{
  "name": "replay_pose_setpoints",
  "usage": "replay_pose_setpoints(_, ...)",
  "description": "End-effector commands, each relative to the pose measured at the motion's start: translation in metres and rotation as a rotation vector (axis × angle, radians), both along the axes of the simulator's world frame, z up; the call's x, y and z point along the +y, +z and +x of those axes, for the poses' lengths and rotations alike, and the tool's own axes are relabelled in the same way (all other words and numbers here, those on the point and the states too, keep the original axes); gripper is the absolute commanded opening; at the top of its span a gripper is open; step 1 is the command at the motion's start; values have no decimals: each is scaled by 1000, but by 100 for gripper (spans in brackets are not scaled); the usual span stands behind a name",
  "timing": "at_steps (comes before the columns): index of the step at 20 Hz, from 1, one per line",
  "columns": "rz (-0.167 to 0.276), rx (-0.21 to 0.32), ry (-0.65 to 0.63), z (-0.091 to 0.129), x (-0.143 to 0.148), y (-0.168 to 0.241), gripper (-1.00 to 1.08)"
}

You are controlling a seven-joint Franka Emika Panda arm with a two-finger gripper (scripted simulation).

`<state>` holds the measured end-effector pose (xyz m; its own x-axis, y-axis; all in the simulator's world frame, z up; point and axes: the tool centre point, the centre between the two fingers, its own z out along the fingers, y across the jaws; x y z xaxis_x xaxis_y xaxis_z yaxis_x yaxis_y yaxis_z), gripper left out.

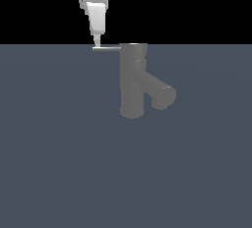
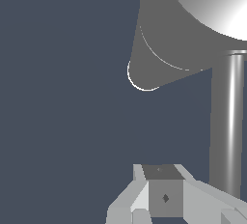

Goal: Turn on the faucet by rotating a designated handle.

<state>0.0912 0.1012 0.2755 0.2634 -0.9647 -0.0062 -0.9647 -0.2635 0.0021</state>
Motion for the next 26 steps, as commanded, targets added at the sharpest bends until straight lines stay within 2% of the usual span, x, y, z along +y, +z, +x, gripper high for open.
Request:
replay_pose_setpoints(1,-4,-3,-16,3,1,-4,-100)
replay_pose_setpoints(8,-5,-3,-20,4,2,-5,-100)
replay_pose_setpoints(26,-5,-3,-21,-41,-13,-5,-100)
